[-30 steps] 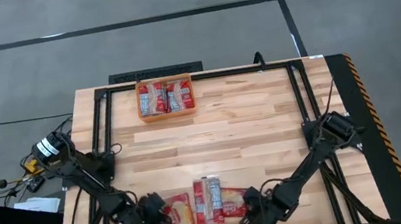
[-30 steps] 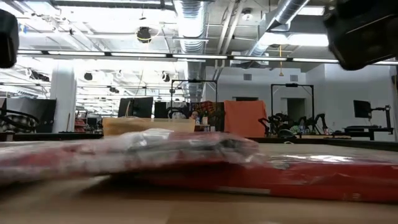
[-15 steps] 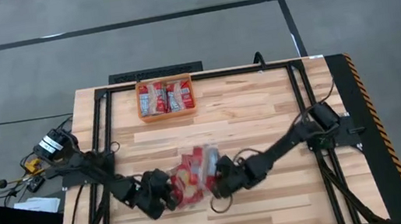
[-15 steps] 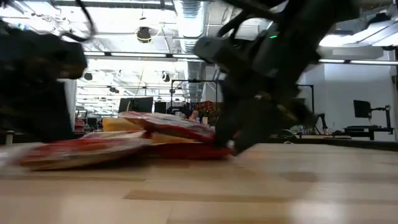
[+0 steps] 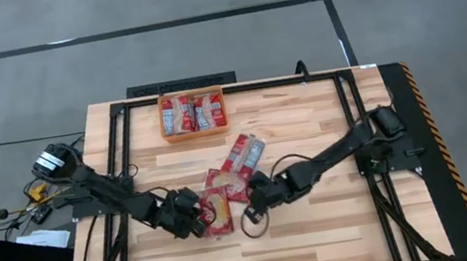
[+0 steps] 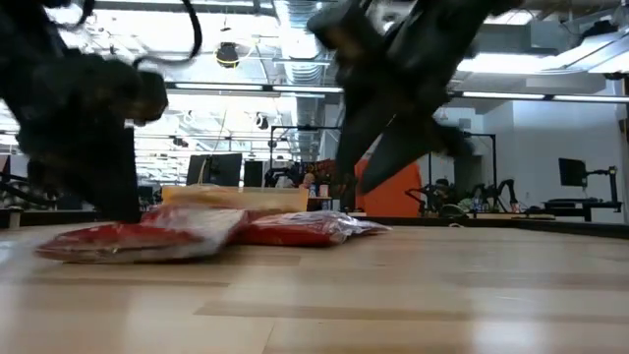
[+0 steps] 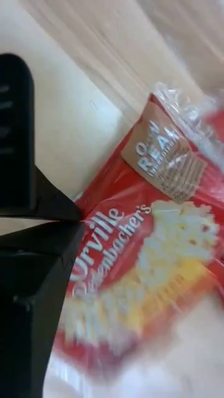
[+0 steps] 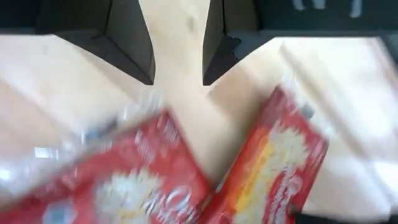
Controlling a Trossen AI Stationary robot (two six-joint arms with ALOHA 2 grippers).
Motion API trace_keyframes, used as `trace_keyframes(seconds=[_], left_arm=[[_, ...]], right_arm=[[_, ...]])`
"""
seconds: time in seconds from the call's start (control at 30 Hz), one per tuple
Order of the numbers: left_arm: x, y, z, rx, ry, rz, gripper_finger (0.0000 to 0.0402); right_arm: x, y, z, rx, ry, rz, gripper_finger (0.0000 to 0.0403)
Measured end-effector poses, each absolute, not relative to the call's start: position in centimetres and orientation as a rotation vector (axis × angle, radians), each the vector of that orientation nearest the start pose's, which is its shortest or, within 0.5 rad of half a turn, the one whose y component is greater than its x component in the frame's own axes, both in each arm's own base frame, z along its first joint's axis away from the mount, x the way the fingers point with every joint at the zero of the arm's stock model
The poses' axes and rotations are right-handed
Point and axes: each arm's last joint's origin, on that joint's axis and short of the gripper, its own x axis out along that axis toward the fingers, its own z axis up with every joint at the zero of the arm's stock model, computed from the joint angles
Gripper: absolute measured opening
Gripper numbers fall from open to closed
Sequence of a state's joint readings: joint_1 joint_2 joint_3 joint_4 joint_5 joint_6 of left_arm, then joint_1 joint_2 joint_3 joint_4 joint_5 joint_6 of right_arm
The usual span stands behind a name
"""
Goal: Sort popcorn bags into baskets
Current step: Adjust the popcorn bags, then put the popcorn bag into the orange bin
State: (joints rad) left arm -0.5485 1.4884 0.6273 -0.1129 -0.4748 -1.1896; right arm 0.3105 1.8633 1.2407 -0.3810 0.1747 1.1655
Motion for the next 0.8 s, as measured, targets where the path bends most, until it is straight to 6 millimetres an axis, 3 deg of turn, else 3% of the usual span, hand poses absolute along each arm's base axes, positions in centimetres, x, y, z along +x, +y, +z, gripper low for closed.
trace_keyframes(seconds=[0.13,0.33,0.57,0.7,0.8], left_arm=[[22.2,-11.6,17.0,-0.65,0.593,0.435,0.0],[22.8,-8.7,19.3,-0.574,0.512,0.447,0.005],[25.6,-3.6,19.9,-0.598,0.462,0.403,0.0168],[26.8,-0.5,20.1,-0.61,0.386,0.401,0.0224],[27.3,1.9,19.4,-0.629,0.38,0.444,0.0243]], right_arm=[[34.8,11.4,20.2,0.802,0.892,-0.517,0.0162],[33.7,9.0,21.2,0.871,0.85,-0.731,0.0194],[34.4,4.6,20.1,0.936,0.809,-0.912,0.0268],[34.3,2.5,19.0,0.983,0.786,-0.994,0.0275],[34.4,1.1,18.2,1.033,0.743,-1.0,0.0275]])
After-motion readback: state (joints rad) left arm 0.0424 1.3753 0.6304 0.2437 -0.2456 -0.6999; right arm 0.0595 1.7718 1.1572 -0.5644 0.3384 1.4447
